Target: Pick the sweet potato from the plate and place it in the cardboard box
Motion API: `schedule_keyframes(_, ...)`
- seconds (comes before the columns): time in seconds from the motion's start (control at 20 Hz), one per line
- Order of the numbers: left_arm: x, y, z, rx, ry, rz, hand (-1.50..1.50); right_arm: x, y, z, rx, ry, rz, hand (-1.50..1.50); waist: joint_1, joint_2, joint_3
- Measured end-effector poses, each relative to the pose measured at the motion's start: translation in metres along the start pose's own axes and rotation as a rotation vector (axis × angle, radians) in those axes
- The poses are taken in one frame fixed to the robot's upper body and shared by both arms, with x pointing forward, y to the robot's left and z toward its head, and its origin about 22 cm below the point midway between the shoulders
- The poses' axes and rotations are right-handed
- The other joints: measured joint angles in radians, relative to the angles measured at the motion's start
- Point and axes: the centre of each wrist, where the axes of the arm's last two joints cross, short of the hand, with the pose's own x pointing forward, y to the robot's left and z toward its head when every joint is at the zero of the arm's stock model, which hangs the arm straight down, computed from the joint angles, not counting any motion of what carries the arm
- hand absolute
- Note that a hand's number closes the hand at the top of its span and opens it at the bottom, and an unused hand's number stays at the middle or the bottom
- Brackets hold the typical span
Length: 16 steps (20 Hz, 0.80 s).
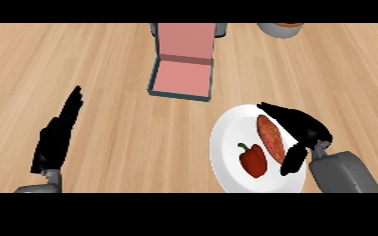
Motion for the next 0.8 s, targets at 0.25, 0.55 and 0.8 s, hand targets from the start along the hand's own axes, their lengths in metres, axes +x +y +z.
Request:
schedule_keyframes(0.25,-0.003,0.006,-0.005,0.001,0.0,-0.003,0.0,-0.003,0.005,0.001,0.007,-0.002,0.004,-1.5,-0.001,0.0,0.0)
schedule_keyframes(0.55,0.004,0.006,0.001,-0.005,0.001,-0.006,0.0,-0.008,0.018,-0.012,0.033,0.007,0.024,1.5,0.001,0.0,0.0)
schedule_keyframes(0.8,-0.003,0.004,-0.001,-0.002,-0.003,-0.01,0.0,-0.004,0.014,-0.016,-0.005,-0.009,0.033,1.5,0.0,-0.004,-0.004)
